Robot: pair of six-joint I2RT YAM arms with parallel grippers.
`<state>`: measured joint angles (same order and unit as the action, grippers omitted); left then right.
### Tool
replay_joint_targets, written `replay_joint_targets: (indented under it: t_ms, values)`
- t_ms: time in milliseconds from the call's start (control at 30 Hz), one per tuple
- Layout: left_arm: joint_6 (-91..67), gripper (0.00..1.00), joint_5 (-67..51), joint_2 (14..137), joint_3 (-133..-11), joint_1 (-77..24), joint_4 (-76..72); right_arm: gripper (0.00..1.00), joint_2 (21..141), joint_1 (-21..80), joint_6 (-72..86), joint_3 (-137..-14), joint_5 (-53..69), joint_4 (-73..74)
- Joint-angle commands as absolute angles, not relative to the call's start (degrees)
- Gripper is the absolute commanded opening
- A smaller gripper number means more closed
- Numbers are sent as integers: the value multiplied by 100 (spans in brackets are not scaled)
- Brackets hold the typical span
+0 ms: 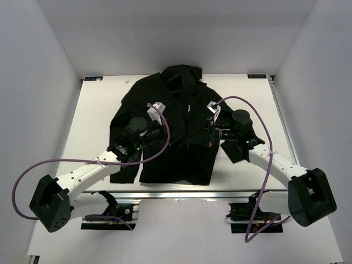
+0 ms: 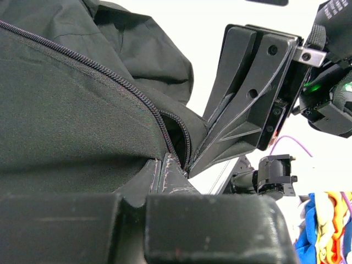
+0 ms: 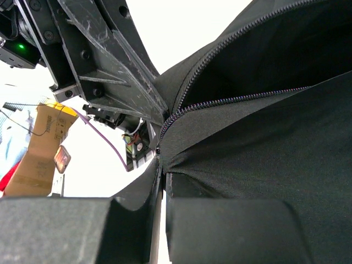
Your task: Zip up the jacket
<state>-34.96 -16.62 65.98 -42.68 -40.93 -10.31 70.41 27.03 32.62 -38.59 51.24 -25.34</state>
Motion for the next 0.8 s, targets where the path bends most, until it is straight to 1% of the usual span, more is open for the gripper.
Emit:
replay_joint_targets:
  t_ms: [0,300,500,767]
  values:
    - [-3621,0,-1547,6363,-4315,-4078,-1169,0,6926,2733,3199,-4087,5344,-2628]
    - [-3656,0,-1748,6346,-4245,-4069,-1283,0,6961,2733,3322,-4069,5370,-2820]
    - [-3683,0,-1960,6390,-4210,-4069,-1459,0,6978,2733,3296,-4131,5081,-2681]
    - [-3762,0,-1960,6469,-4166,-4069,-1301,0,6777,2733,3322,-4061,4966,-2848]
